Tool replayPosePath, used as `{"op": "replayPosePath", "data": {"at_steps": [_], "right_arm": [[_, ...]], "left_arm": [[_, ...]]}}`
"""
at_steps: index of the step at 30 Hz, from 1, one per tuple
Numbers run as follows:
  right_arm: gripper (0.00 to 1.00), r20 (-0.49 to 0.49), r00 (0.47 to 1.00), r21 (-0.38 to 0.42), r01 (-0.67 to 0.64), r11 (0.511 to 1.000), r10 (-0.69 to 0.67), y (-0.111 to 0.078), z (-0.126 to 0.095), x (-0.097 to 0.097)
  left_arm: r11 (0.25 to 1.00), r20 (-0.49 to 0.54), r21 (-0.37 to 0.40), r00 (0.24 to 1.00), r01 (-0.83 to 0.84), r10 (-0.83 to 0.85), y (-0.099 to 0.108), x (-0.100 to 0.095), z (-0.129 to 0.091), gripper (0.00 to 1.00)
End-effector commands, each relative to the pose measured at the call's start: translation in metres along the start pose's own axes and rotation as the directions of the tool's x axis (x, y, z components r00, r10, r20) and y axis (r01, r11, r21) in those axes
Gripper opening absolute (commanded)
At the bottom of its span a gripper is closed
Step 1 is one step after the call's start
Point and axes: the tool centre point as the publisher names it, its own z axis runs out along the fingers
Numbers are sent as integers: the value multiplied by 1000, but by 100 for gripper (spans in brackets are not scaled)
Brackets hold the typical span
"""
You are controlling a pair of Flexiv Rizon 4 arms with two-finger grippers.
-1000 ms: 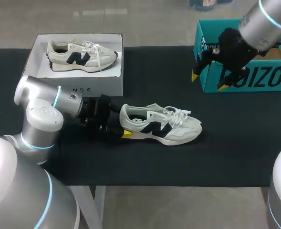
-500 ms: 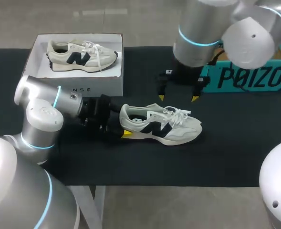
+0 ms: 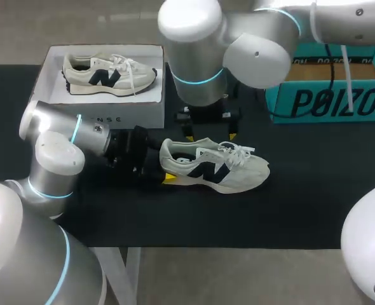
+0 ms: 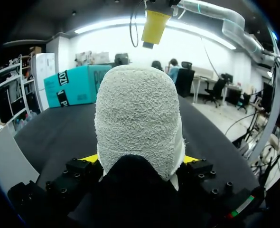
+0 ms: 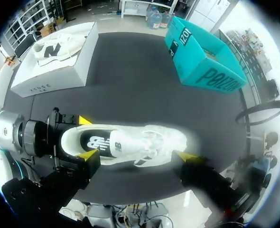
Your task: Take the shoe out of the shoebox, open the shoe tongue, remove and reinsert the insole, then place the shoe into the shoebox
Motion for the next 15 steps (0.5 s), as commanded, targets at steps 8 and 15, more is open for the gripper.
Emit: {"op": "replayPosePath", "data": {"at_steps": [8,15], "right_arm": [[100,242,970,7,-2,1000,0,-1,26,17],[100,289,957,34,18,999,-27,-4,45,21]], "left_arm": [[1000,1,-3,1000,1,-1,-1,0,1,0],[1000,1,-3,1000,1,-1,-1,0,1,0]]}}
